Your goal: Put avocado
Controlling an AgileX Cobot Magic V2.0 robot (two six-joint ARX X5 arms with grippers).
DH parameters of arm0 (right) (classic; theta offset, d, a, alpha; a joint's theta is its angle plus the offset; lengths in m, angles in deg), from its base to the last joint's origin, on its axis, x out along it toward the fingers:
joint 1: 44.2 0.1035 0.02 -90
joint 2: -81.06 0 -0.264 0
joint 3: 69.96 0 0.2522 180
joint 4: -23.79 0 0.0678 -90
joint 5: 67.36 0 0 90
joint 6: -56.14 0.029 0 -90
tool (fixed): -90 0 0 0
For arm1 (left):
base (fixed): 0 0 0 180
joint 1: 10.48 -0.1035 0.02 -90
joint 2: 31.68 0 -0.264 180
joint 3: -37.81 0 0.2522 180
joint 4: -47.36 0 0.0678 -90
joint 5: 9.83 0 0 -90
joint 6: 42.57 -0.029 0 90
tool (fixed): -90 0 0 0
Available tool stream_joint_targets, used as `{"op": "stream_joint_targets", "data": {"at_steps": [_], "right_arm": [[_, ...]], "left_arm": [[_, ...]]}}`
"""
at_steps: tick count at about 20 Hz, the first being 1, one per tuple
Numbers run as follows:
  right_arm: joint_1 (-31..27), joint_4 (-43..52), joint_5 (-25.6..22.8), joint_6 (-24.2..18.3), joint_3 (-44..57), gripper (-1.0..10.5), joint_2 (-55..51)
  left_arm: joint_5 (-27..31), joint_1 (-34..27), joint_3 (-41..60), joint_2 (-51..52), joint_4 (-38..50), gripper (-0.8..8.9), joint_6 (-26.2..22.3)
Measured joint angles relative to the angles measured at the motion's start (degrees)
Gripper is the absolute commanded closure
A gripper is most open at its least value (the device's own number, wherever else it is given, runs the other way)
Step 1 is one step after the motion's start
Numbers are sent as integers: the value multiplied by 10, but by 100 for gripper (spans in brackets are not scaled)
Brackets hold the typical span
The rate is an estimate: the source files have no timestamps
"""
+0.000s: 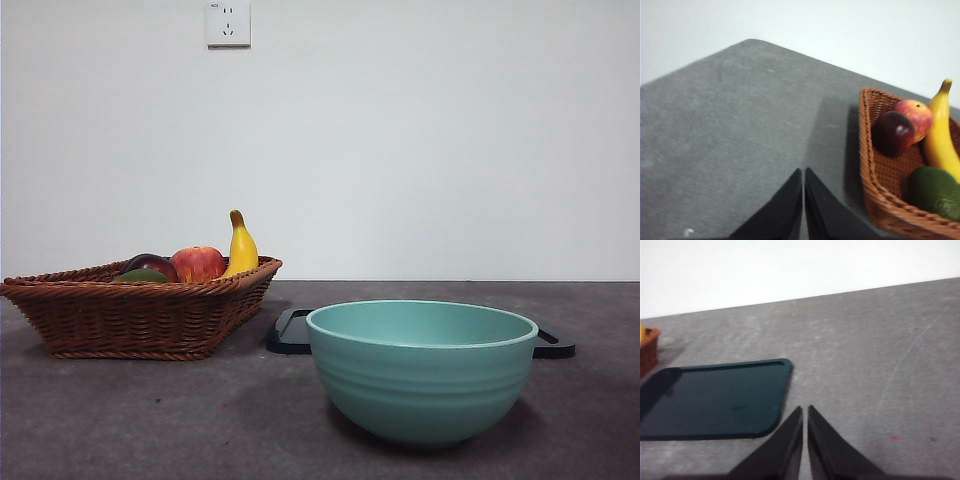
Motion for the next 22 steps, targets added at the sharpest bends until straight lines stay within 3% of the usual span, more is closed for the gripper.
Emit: {"op": "stream_joint_targets", "data": {"at_steps": [4, 12, 18, 22], "right_arm": [[0, -5, 4, 35, -7, 938, 0], [0, -71, 19, 66, -109, 938, 16], [0, -148, 66, 66, -220, 938, 82], [0, -238, 125, 31, -310, 938, 150]], "left_arm": [[-42, 0, -4, 0, -10, 805, 26], [-48, 0, -105, -33, -84, 805, 71], [-117, 0, -219, -117, -146, 805, 60], [-186, 0, -302, -191, -211, 805, 17]]}}
